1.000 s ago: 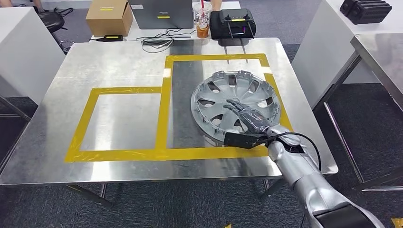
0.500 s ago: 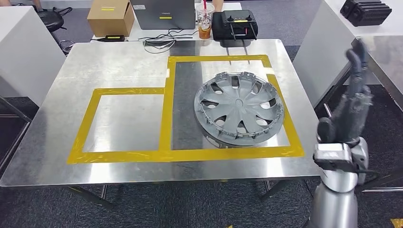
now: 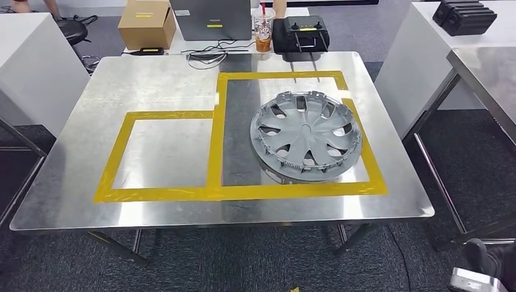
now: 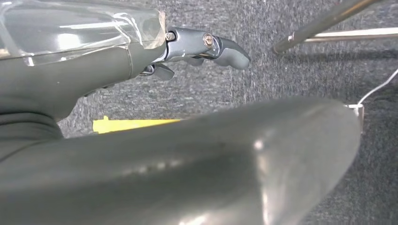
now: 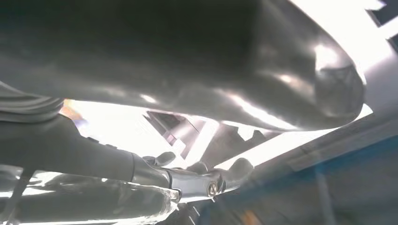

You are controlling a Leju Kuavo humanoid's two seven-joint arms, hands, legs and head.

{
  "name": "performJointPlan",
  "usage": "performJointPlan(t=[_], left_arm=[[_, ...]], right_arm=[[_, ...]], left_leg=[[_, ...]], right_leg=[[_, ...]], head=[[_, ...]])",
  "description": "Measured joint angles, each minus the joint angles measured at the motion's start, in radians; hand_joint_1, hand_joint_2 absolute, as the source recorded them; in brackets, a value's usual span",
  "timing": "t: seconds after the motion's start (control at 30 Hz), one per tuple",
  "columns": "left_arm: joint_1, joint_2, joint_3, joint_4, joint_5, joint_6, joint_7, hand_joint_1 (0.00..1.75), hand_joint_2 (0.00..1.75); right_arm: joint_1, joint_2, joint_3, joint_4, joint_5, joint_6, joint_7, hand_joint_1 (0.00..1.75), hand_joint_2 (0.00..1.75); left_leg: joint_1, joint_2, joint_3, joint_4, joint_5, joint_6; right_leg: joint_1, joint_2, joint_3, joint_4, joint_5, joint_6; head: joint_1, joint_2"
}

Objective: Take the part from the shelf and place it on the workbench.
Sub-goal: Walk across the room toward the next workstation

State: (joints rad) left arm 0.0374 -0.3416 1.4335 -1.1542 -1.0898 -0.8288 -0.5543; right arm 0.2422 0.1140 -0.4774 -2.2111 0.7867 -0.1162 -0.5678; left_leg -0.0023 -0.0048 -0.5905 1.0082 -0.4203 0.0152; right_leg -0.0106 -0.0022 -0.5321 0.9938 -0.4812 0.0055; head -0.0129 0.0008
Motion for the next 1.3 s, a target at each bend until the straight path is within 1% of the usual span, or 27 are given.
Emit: performJointPlan(t=[0.07, 0.17, 0.2, 0.23, 0.27, 0.37, 0.4, 0.43, 0.53, 0.57, 0.6, 0.67, 0.7, 0.73, 0.77, 0.83, 0.87, 0.93, 1.0, 1.03, 1.07, 1.13, 1.17, 1.2, 1.23, 1.27, 1.3], left_arm=[[-0.001, -0.003, 0.006, 0.000, -0.001, 0.004, -0.002, 0.00, 0.00], [-0.004, -0.006, 0.014, 0.000, 0.000, 0.010, -0.004, 0.00, 0.00], [-0.006, -0.006, 0.016, 0.000, 0.000, 0.012, -0.004, 0.00, 0.00], [-0.009, -0.007, 0.018, 0.000, 0.001, 0.014, -0.003, 0.00, 0.00], [-0.012, -0.008, 0.020, 0.000, 0.002, 0.015, -0.002, 0.00, 0.00], [-0.021, -0.008, 0.022, 0.000, 0.004, 0.021, 0.005, 0.00, 0.00], [-0.023, -0.009, 0.022, 0.000, 0.004, 0.024, 0.008, 0.00, 0.00], [-0.024, -0.009, 0.022, 0.001, 0.004, 0.028, 0.012, 0.00, 0.00], [-0.025, -0.012, 0.027, 0.005, 0.005, 0.040, 0.020, 0.00, 0.00], [-0.025, -0.014, 0.029, 0.009, 0.006, 0.042, 0.022, 0.00, 0.00], [-0.026, -0.015, 0.030, 0.013, 0.006, 0.044, 0.024, 0.00, 0.00], [-0.026, -0.018, 0.033, 0.025, 0.003, 0.047, 0.029, 0.00, 0.00], [-0.026, -0.020, 0.034, 0.032, -0.001, 0.049, 0.031, 0.00, 0.00], [-0.026, -0.020, 0.034, 0.040, -0.009, 0.053, 0.031, 0.00, 0.00], [-0.027, -0.019, 0.034, 0.052, -0.020, 0.061, 0.028, 0.00, 0.00], [-0.031, -0.004, 0.032, 0.100, -0.048, 0.096, 0.007, 0.00, 0.00], [-0.034, 0.009, 0.028, 0.134, -0.062, 0.120, -0.009, 0.00, 0.00], [-0.041, 0.038, 0.017, 0.204, -0.082, 0.161, -0.037, 0.00, 0.00], [-0.047, 0.063, 0.009, 0.259, -0.092, 0.184, -0.054, 0.00, 0.00], [-0.048, 0.073, 0.006, 0.283, -0.096, 0.192, -0.059, 0.00, 0.00], [-0.049, 0.082, 0.005, 0.303, -0.099, 0.196, -0.062, 0.00, 0.00], [-0.049, 0.091, 0.003, 0.333, -0.105, 0.199, -0.065, 0.00, 0.00], [-0.049, 0.094, 0.003, 0.342, -0.107, 0.198, -0.066, 0.00, 0.00], [-0.049, 0.095, 0.003, 0.349, -0.108, 0.196, -0.066, 0.00, 0.00], [-0.049, 0.095, 0.003, 0.354, -0.110, 0.193, -0.065, 0.00, 0.00], [-0.049, 0.095, 0.003, 0.358, -0.111, 0.191, -0.065, 0.00, 0.00], [-0.049, 0.095, 0.003, 0.362, -0.113, 0.190, -0.064, 0.00, 0.00]], right_arm=[[0.017, 0.032, -0.053, 0.007, 0.017, 0.068, -0.005, 0.00, 0.00], [0.029, 0.080, -0.133, 0.037, 0.055, 0.158, -0.015, 0.00, 0.00], [0.029, 0.095, -0.159, 0.054, 0.075, 0.187, -0.016, 0.00, 0.00], [0.029, 0.109, -0.184, 0.072, 0.100, 0.215, -0.015, 0.00, 0.00], [0.028, 0.123, -0.209, 0.092, 0.127, 0.242, -0.016, 0.00, 0.00], [0.022, 0.162, -0.287, 0.157, 0.221, 0.326, -0.028, 0.00, 0.00], [0.018, 0.173, -0.313, 0.183, 0.253, 0.353, -0.032, 0.00, 0.00], [0.013, 0.183, -0.339, 0.212, 0.289, 0.379, -0.032, 0.00, 0.00], [0.001, 0.203, -0.425, 0.326, 0.419, 0.422, -0.038, 0.00, 0.00], [-0.002, 0.208, -0.460, 0.373, 0.472, 0.430, -0.041, 0.00, 0.00], [-0.007, 0.212, -0.495, 0.424, 0.530, 0.441, -0.039, 0.00, 0.00], [-0.017, 0.217, -0.560, 0.529, 0.654, 0.485, -0.007, 0.00, 0.00], [-0.021, 0.216, -0.584, 0.587, 0.705, 0.516, 0.028, 0.00, 0.00], [-0.024, 0.211, -0.599, 0.653, 0.744, 0.557, 0.080, 0.00, 0.00], [-0.027, 0.197, -0.604, 0.731, 0.764, 0.608, 0.147, 0.00, 0.00], [-0.047, 0.141, -0.599, 0.936, 0.780, 0.705, 0.289, 0.00, 0.00], [-0.066, 0.100, -0.592, 1.057, 0.783, 0.736, 0.342, 0.00, 0.00], [-0.107, 0.020, -0.576, 1.286, 0.785, 0.750, 0.393, 0.00, 0.00], [-0.137, -0.041, -0.563, 1.464, 0.783, 0.707, 0.390, 0.00, 0.00], [-0.151, -0.067, -0.559, 1.540, 0.781, 0.670, 0.379, 0.00, 0.00], [-0.163, -0.088, -0.554, 1.606, 0.779, 0.630, 0.365, 0.00, 0.00], [-0.181, -0.125, -0.545, 1.710, 0.773, 0.548, 0.335, 0.00, 0.00], [-0.187, -0.138, -0.543, 1.748, 0.771, 0.509, 0.320, 0.00, 0.00], [-0.193, -0.151, -0.541, 1.780, 0.769, 0.473, 0.306, 0.00, 0.00], [-0.198, -0.160, -0.539, 1.809, 0.768, 0.443, 0.296, 0.00, 0.00], [-0.203, -0.170, -0.538, 1.833, 0.769, 0.421, 0.291, 0.00, 0.00], [-0.208, -0.178, -0.535, 1.854, 0.771, 0.407, 0.288, 0.00, 0.00]], left_leg=[[0.004, 0.001, -0.016, 0.039, -0.039, -0.013], [0.011, 0.002, -0.068, 0.209, -0.172, -0.028], [0.013, 0.002, -0.071, 0.251, -0.197, -0.031], [0.014, 0.002, -0.057, 0.257, -0.204, -0.031], [0.014, 0.002, -0.024, 0.224, -0.194, -0.030], [0.008, 0.002, 0.121, 0.016, -0.140, -0.012], [0.003, 0.002, 0.145, -0.024, -0.131, -0.005], [-0.002, 0.002, 0.150, -0.039, -0.127, 0.002], [-0.003, 0.004, 0.136, -0.050, -0.091, 0.022], [-0.001, 0.005, 0.127, -0.059, -0.074, 0.029], [0.002, 0.006, 0.115, -0.066, -0.057, 0.035], [-0.001, 0.008, 0.084, -0.066, -0.031, 0.040], [-0.001, 0.009, 0.069, -0.065, -0.020, 0.039], [-0.001, 0.009, 0.055, -0.063, -0.009, 0.038], [-0.001, 0.009, 0.041, -0.060, 0.000, 0.036], [0.002, 0.009, 0.013, -0.047, 0.017, 0.028], [0.002, 0.010, -0.002, -0.037, 0.023, 0.022], [0.000, 0.012, -0.020, -0.021, 0.034, 0.009], [0.002, 0.014, -0.026, -0.016, 0.047, -0.003], [0.005, 0.014, -0.030, -0.011, 0.043, -0.008], [0.007, 0.013, -0.037, 0.005, 0.021, -0.014], [0.011, 0.011, -0.060, 0.088, -0.076, -0.024], [0.013, 0.010, -0.072, 0.152, -0.129, -0.028], [0.014, 0.010, -0.080, 0.214, -0.164, -0.030], [0.014, 0.009, -0.079, 0.257, -0.175, -0.031], [0.014, 0.009, -0.063, 0.270, -0.163, -0.029], [0.013, 0.009, -0.029, 0.246, -0.138, -0.024]], right_leg=[[-0.005, -0.002, -0.010, -0.003, 0.015, -0.013], [-0.006, -0.003, -0.037, -0.003, 0.037, -0.022], [-0.005, -0.003, -0.048, -0.003, 0.045, -0.022], [-0.005, -0.003, -0.057, -0.002, 0.054, -0.020], [-0.004, -0.003, -0.066, -0.002, 0.063, -0.019], [-0.002, -0.003, -0.087, -0.003, 0.089, -0.008], [-0.002, -0.004, -0.089, -0.004, 0.097, -0.003], [-0.003, -0.005, -0.090, -0.006, 0.104, 0.004], [-0.005, -0.005, -0.095, -0.012, 0.116, 0.019], [-0.005, -0.004, -0.104, 0.001, 0.096, 0.017], [-0.005, -0.003, -0.117, 0.036, 0.058, 0.012], [-0.006, -0.001, -0.148, 0.157, -0.039, 0.003], [-0.007, -0.001, -0.155, 0.217, -0.069, 0.006], [-0.008, -0.001, -0.150, 0.254, -0.078, 0.015], [-0.011, -0.001, -0.127, 0.256, -0.068, 0.027], [-0.017, -0.001, -0.031, 0.152, -0.034, 0.050], [-0.017, 0.000, 0.024, 0.075, -0.032, 0.052], [-0.013, 0.002, 0.080, -0.019, -0.046, 0.040], [-0.009, 0.001, 0.074, -0.025, -0.044, 0.021], [-0.009, -0.001, 0.067, -0.024, -0.038, 0.011], [-0.010, -0.002, 0.058, -0.024, -0.029, 0.000], [-0.011, -0.006, 0.035, -0.024, -0.007, -0.013], [-0.009, -0.007, 0.021, -0.023, 0.004, -0.016], [-0.007, -0.007, 0.007, -0.022, 0.015, -0.016], [-0.005, -0.008, -0.008, -0.020, 0.027, -0.016], [-0.003, -0.008, -0.022, -0.019, 0.037, -0.015], [0.000, -0.007, -0.035, -0.017, 0.048, -0.014]], head=[[-0.002, 0.000], [-0.006, 0.000], [-0.006, 0.000], [-0.006, 0.000], [-0.006, 0.000], [-0.004, 0.000], [-0.005, 0.000], [-0.004, 0.000], [-0.006, 0.000], [-0.004, 0.000], [-0.002, 0.000], [0.003, 0.000], [0.003, 0.000], [0.003, 0.000], [0.003, 0.000], [0.004, 0.000], [0.004, 0.000], [0.003, 0.000], [0.000, 0.000], [-0.001, 0.000], [-0.002, 0.000], [-0.005, 0.000], [-0.006, 0.000], [-0.007, 0.000], [-0.007, 0.000], [-0.007, 0.000], [-0.007, 0.000]])
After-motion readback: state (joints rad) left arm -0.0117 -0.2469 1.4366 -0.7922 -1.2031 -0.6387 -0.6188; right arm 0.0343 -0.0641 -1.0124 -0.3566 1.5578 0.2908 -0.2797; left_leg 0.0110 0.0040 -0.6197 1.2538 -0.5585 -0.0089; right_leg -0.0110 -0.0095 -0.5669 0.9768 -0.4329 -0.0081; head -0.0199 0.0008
